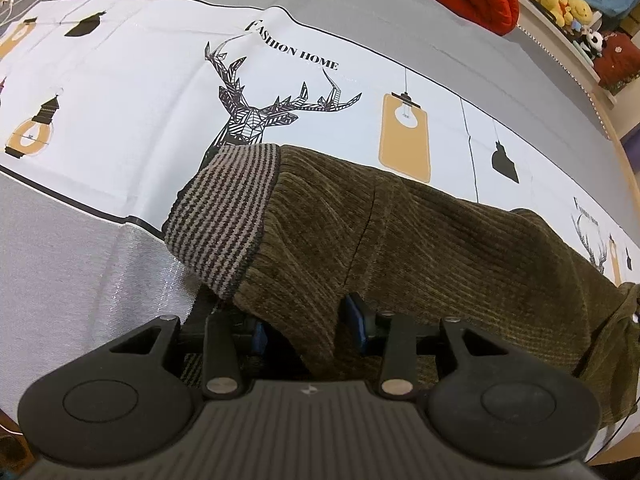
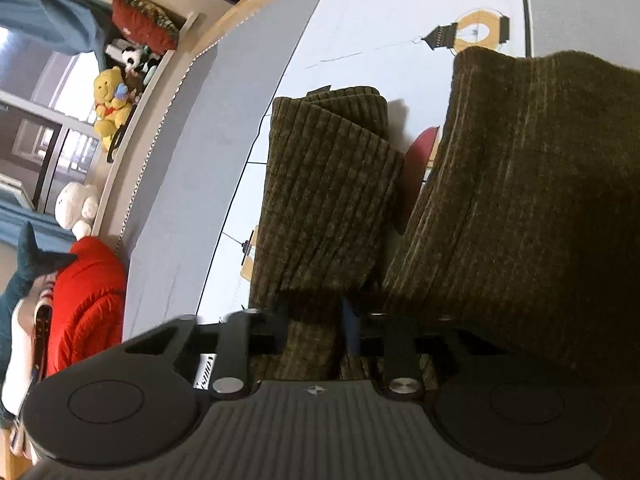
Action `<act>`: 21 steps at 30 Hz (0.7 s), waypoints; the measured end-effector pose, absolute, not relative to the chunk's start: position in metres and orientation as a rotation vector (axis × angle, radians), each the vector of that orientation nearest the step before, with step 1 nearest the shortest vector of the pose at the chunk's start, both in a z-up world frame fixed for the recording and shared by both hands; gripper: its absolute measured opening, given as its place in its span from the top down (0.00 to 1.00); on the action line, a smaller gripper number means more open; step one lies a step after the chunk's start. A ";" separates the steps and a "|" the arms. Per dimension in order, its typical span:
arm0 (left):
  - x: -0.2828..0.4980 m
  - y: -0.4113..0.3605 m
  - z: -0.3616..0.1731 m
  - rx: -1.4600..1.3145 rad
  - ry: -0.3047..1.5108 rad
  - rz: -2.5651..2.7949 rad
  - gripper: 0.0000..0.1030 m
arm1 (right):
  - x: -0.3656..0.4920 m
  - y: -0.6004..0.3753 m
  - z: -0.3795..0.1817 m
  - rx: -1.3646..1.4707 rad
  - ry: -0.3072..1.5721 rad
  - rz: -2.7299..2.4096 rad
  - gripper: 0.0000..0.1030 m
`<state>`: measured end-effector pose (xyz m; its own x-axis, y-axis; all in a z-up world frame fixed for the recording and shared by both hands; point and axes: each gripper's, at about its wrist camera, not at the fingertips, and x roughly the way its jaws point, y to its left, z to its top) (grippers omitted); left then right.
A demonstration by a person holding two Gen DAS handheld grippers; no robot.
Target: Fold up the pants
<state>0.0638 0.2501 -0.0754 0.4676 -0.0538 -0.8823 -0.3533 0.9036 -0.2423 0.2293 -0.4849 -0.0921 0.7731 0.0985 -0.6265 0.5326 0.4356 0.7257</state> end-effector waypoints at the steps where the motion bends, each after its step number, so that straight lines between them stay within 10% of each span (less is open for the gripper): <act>1: 0.064 0.250 -0.075 -0.419 1.078 0.191 0.62 | 0.228 -0.485 -0.091 1.092 0.664 -0.296 0.96; 9: 0.056 0.247 -0.070 -0.423 1.046 0.193 0.85 | 0.202 -0.489 -0.070 1.053 0.601 -0.330 0.98; 21: 0.019 0.243 -0.053 -0.434 1.073 0.078 0.89 | 0.092 -0.552 -0.053 0.891 0.791 -0.570 0.99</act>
<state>0.0193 0.2425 -0.0535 0.4830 -0.1464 -0.8633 -0.2699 0.9130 -0.3058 0.0920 -0.5515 -0.0530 0.5899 -0.1143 -0.7993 0.7223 0.5172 0.4591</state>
